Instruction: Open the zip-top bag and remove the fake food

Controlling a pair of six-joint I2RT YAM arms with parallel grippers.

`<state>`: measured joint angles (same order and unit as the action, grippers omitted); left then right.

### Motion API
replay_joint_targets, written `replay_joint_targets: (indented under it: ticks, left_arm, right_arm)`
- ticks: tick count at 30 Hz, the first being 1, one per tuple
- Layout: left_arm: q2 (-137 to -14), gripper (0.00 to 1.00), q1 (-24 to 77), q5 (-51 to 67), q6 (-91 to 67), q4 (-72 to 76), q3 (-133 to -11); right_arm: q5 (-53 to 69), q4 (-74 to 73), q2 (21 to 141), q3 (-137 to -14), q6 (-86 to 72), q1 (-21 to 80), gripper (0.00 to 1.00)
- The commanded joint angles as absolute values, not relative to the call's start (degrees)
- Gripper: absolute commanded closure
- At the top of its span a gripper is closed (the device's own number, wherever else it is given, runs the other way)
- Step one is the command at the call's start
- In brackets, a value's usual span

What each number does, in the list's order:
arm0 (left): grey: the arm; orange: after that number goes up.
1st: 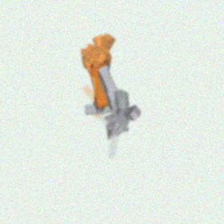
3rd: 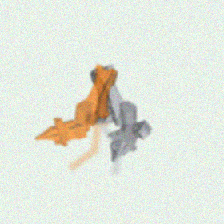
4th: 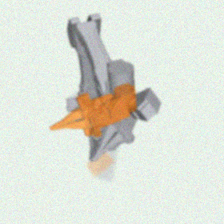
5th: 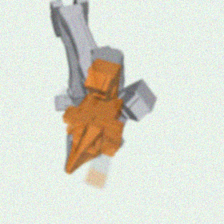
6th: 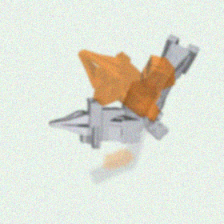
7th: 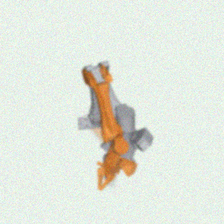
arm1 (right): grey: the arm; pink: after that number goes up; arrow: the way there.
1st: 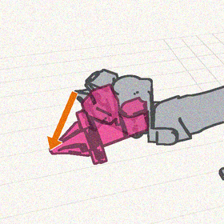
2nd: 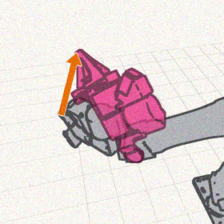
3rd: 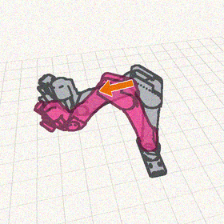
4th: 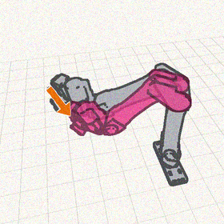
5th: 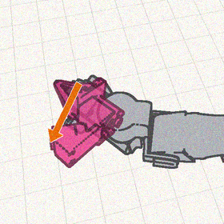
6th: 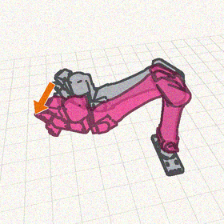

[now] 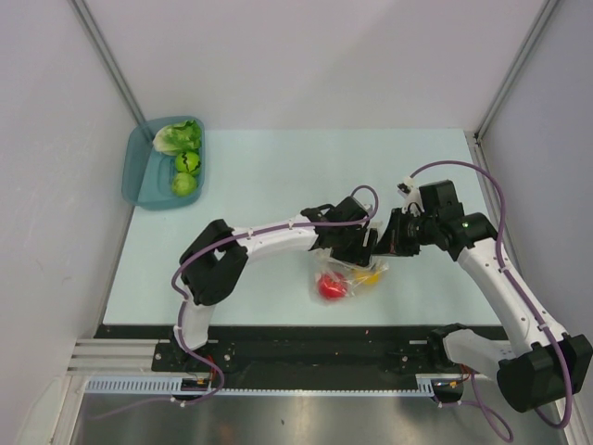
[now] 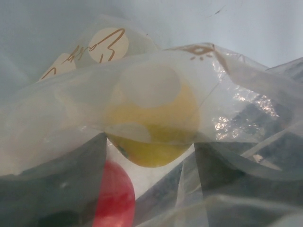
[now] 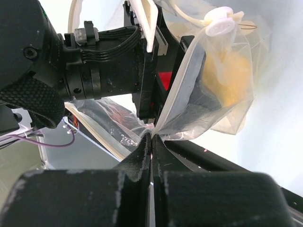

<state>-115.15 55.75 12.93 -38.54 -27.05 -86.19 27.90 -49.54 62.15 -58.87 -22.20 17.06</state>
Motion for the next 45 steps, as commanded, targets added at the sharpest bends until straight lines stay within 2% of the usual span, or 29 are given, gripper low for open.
replay_joint_targets:
  ticks: [1, 2, 3, 6, 19, 28, 38, 45]
  left_arm:
    - [-116.19, 0.3, 56.07, 13.8, -38.32, -24.17, -84.99]
    - [-116.02, 0.34, 56.07, 13.36, -38.32, -24.26, -84.9]
    - [-115.93, 0.44, 56.07, 12.92, -38.32, -24.52, -84.9]
    - [-114.44, 0.6, 56.07, 10.29, -38.23, -25.22, -84.55]
    - [-106.36, 0.99, 55.99, -2.17, -32.96, -33.92, -83.58]
    - [-101.69, 1.0, 56.07, -4.31, -29.71, -36.12, -85.16]
    - [-99.76, 1.0, 58.88, -3.86, -24.96, -40.51, -92.55]
    - [-94.66, 1.0, 60.56, -6.15, -22.94, -37.71, -90.88]
  right_arm:
    - [28.3, -49.92, 60.73, -59.06, -21.18, 16.79, 1.0]
    - [28.3, -50.01, 60.91, -58.89, -21.18, 16.79, 1.0]
    - [28.3, -50.1, 60.73, -59.06, -21.01, 16.7, 1.0]
    - [28.12, -50.45, 60.38, -59.06, -20.92, 16.61, 1.0]
    - [28.04, -50.54, 61.0, -59.68, -20.92, 16.52, 1.0]
    - [28.04, -49.57, 60.82, -58.45, -21.53, 16.52, 1.0]
    - [26.72, -49.92, 61.96, -61.7, -21.89, 16.7, 1.0]
    - [24.35, -50.19, 63.28, -62.84, -20.83, 17.58, 1.0]
